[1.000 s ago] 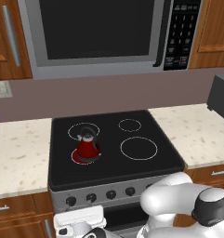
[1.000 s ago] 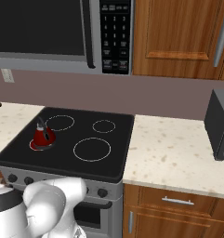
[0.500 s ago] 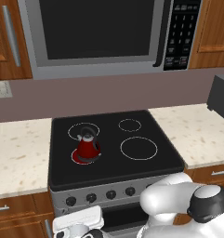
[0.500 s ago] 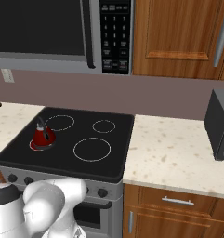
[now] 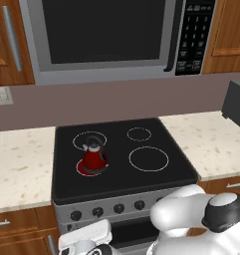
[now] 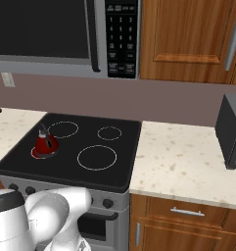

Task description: The kettle is done boiling. Turn off the stove, then wait for 300 timesteps before moving the kettle to the dining table.

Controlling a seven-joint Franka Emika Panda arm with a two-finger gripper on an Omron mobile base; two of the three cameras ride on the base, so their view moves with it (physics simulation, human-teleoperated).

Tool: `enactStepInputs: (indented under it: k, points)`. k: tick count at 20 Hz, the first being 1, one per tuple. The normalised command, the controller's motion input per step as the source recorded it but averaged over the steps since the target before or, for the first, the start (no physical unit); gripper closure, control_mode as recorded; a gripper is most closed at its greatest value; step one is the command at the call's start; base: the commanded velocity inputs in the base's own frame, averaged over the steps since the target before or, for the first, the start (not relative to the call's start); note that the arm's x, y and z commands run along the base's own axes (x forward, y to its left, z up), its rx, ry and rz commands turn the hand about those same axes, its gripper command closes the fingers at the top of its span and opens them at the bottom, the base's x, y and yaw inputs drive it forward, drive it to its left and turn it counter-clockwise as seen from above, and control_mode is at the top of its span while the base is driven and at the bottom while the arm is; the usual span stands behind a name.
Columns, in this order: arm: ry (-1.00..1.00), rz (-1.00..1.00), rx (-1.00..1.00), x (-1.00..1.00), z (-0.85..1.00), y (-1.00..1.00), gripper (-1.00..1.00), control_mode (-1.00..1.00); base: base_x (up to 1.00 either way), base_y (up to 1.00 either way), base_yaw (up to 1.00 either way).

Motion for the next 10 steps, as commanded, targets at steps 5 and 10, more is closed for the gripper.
enactStepInputs:
  k: [5, 10]
  points:
    - [0.00, 0.00, 0.00, 0.06, -0.11, -0.02, -1.00, -1.00, 0.00, 0.00, 0.00]
    - [0.00, 0.00, 0.00, 0.23, -0.05, 0.00, -1.00, -1.00, 0.00, 0.00, 0.00]
